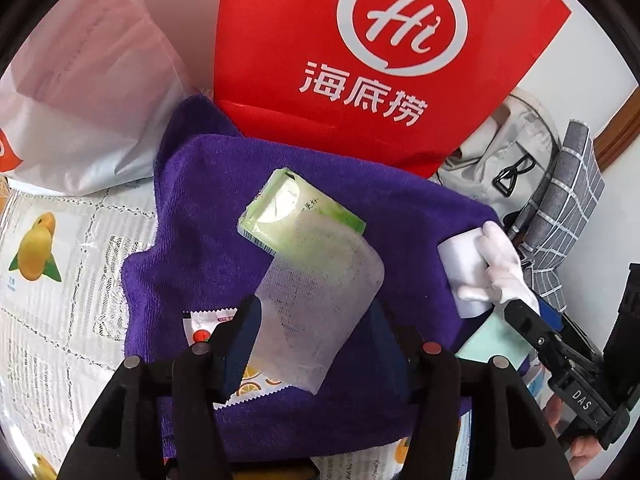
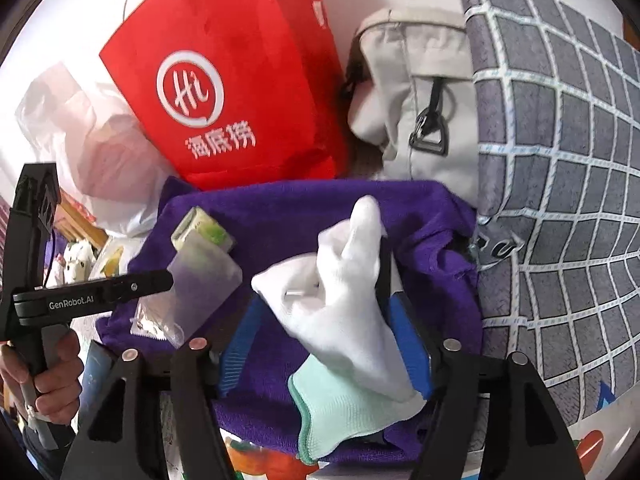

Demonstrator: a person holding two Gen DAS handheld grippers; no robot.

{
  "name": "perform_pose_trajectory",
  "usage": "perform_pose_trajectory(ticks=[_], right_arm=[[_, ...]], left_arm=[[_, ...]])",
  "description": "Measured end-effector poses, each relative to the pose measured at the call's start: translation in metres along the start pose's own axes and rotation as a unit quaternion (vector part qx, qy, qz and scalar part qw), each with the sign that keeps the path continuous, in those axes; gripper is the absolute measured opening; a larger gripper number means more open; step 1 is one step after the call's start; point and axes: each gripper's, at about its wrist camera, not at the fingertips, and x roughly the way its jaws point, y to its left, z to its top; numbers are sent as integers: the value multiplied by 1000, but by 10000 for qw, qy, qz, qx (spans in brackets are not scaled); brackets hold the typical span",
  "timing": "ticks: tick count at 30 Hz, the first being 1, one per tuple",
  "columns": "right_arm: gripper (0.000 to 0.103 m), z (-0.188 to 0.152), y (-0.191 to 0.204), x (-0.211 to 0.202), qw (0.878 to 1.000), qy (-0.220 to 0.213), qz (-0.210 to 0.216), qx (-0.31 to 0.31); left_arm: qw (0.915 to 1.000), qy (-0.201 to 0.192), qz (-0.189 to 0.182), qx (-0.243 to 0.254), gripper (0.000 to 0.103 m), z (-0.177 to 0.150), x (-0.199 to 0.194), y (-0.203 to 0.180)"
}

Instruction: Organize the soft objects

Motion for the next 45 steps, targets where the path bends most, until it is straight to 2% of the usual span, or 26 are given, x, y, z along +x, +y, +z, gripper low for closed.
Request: perform_pose_trajectory(ticks=[8,14,18,20,22,25,27,29,36,40,42,45], right_arm=[[70,4,-5,-18,9997,-197,-92,122],[70,6,7,-54,9984,-522,-200,-53],[70,-4,18,-74,9980,-567,-181,-206],[70,-16,22,-80,9986,-463,-131,-233],[65,-33,27,-84,9991,-291,-78,-283],[52,-58,33,-88,9993,-63,-7,-358],[37,-72,37,-90,9992,106,81,-366],[33,-86,43,-92,9988,302,227,-326],[32,-133,68,-108,9975,514,272,-412],[32,-156,75,-108,9970,629,231,-393],[32,-166,77,-103,9968,688,79,-394],[32,-172,78,-91,9962,796,-41,-346]], left_arm=[[10000,-22,24,32,55,-1,-14,2],[9999,-78,92,45,55,-4,-26,-4],[9996,-158,190,141,55,-12,-41,-11],[9994,-204,220,164,55,-19,-49,-14],[9992,-194,216,257,55,-31,-57,-17],[9990,-150,227,344,55,-49,-70,-18],[9989,-168,245,373,55,-62,-82,-18],[9988,-217,254,371,55,-77,-96,-16],[9981,-361,358,342,55,-129,-130,-5],[9985,-373,309,244,55,-156,-134,5],[9988,-361,281,183,55,-170,-133,11],[9985,-371,409,68,55,-190,-133,21]])
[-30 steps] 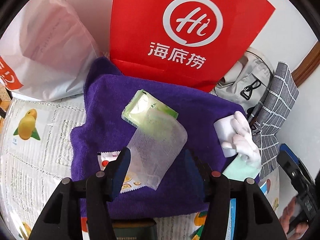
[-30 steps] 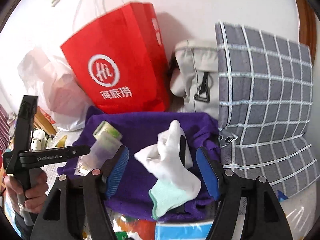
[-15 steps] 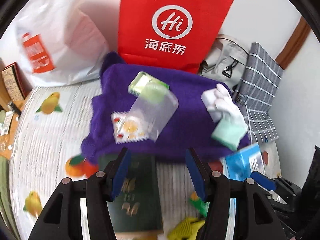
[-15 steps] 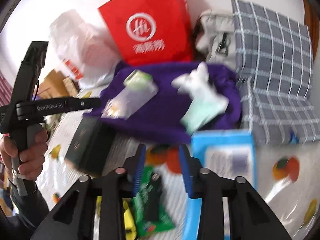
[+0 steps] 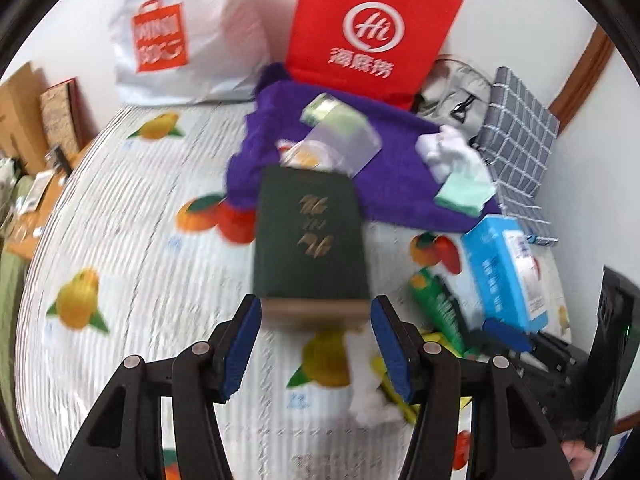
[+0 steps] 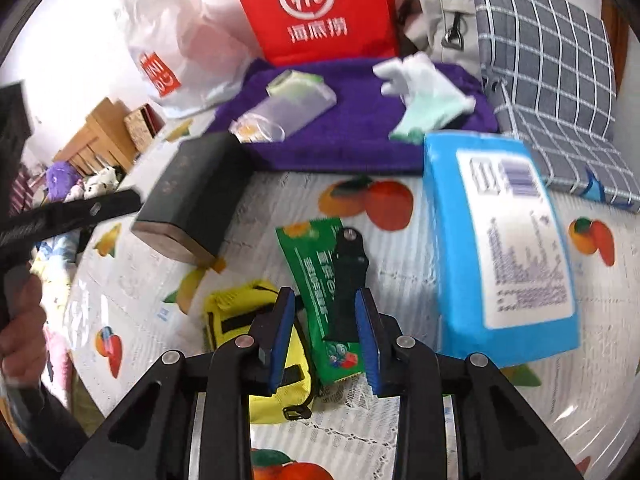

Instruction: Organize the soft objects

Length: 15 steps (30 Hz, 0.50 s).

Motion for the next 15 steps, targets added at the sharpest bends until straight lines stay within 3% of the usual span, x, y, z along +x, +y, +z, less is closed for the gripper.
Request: perform_pose_trajectory(ticks=[3,8,13,14,15], right_arm=[[32,1,1,9,9999,41,-99,27],[32,9,6,28,9980,93,-619,-7],[32,13,2,46,9973,182,-661,245],[30,13,-1,50,9974,218,-594,353],[22,13,-4,50,9974,123,-568,431]], left_arm=[[10000,-1,29,-41,55,-12,1,8],[9998,64,-162,-103,55,-17,7,16],[9992,42,-339,-196,55,-19,11,21],[9990,49,-385,-204,55,-19,12,22],[9989,52,-412,-216,55,-20,13,23]])
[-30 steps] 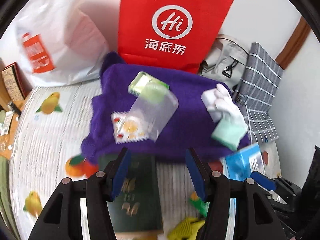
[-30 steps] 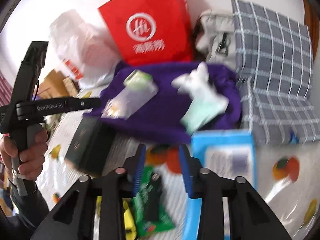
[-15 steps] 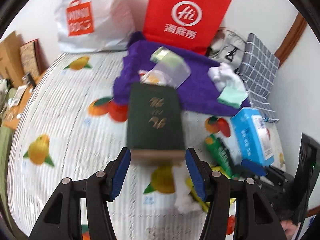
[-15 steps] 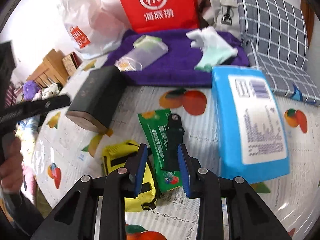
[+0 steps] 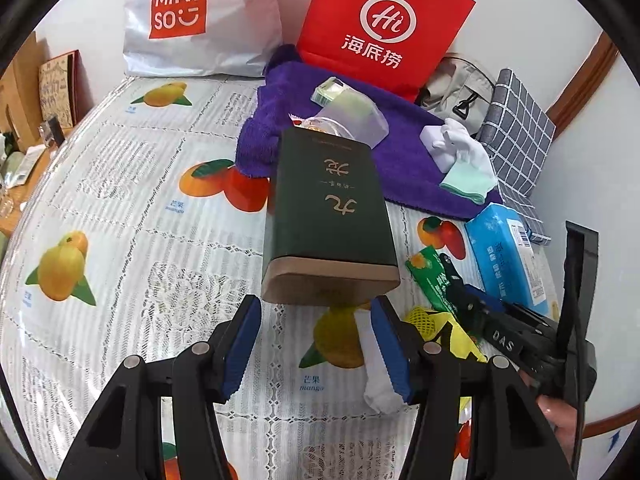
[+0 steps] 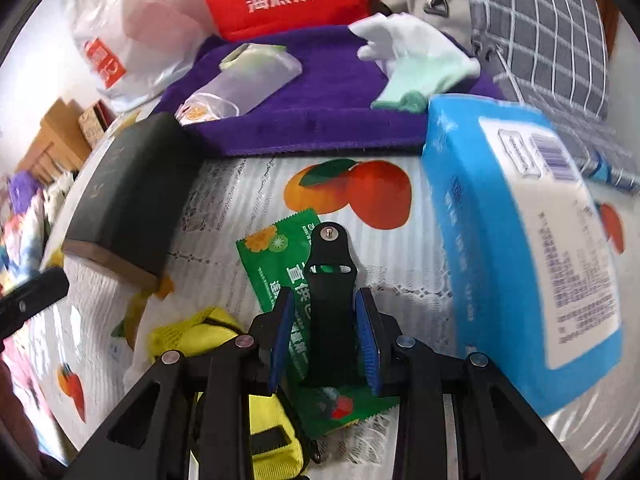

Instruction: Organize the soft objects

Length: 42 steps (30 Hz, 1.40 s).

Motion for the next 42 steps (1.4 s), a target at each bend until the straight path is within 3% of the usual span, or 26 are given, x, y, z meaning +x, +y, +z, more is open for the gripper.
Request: perform_pose_trajectory(ticks=[15,22,27,31,32,34,42], right_arm=[[22,-9,-10,-41,9976,-505,374,290],[22,-24,-13,-71,9943,-812,655,222],[22,-44,-23,-84,9931,-774,871,127],[22,-60,-28,-87,9932,-754,884,22],[22,-65,-30,-87,9931,-738,909,3],[22,-73,-36,-86,9932,-693,937,-38],[22,-108,-65,-79,9961,-515,710,-9]], left_arm=[[9995,233,-92,-197,55,-22,3,16],[9987,436,-276,3,55,-45,9,-7],[9969,541,-549,149,53,-55,21,-27],[9977,470,-355,331,52,-62,30,-44],[9980,415,-268,400,48,-63,31,-47],[9980,303,-70,546,27,-66,34,-52],[9966,264,425,656,23,-77,20,-40]])
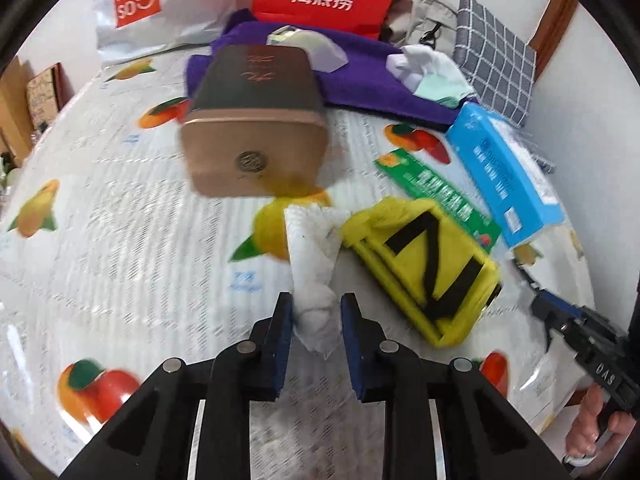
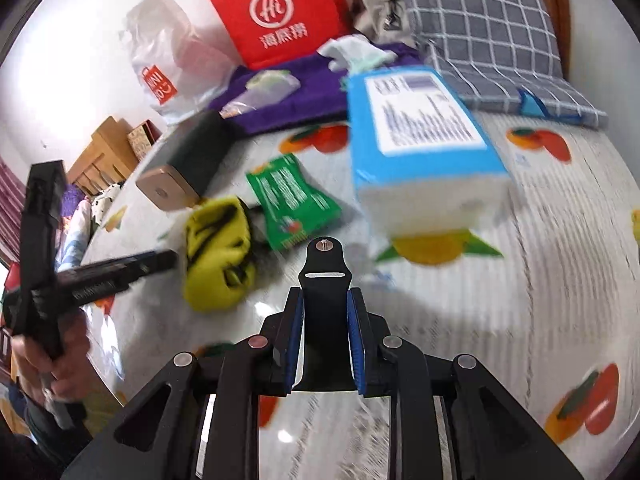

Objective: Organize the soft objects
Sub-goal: 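Lift the white tissue with the left gripper while the right gripper lifts the black strap piece, then carry the tissue with the left gripper while the right gripper carries the strap toward the purple towel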

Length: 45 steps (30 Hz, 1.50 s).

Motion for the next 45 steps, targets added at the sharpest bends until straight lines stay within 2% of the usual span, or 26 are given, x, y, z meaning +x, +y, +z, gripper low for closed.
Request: perform_pose_trajectory(ticks=[4,8,11,13,15,20,26,32,38,40,42,45], right_arm=[[22,-15,-14,-6,9995,-9,-312,-14],[22,-26,-28,-9,9991,8,-408,91],[22,-30,-32,-11,9995,-29,-309,116],[22,-31,-31,-11,9995,-34,-314,67],[23,-32,-30,-12,9994,-54,-342,17],[24,-36,-28,-12,9992,-151,-362,-126],[36,-35,-27,-9,9993,-249,-226,-163],[36,-39,-15,-7,9967,-218,-552,-562],[38,-39,-23,-10,9986,-203,-300,-392],[41,-40,-23,-10,9985,-207,-247,-435],[50,-40,-20,-9,9983,-201,-198,-520],[51,-43,-11,-7,9961,-217,-364,-770]], left_arm=[[9998,61,84,-144,26,-16,-11,19],[9995,36,184,-253,27,-27,-20,32],[9996,-11,166,-207,35,-29,-20,34],[9996,-39,214,-175,52,-28,-19,32],[9995,-81,302,-95,57,-26,-17,29],[9975,-327,619,-22,57,-23,-12,24],[9978,-318,563,123,56,-23,-11,23],[9987,-298,421,54,56,-22,-12,27],[9980,-390,483,76,56,-24,-12,25],[9980,-398,492,60,57,-24,-13,25],[9980,-406,477,36,57,-23,-13,26],[9982,-412,439,38,56,-23,-13,27]])
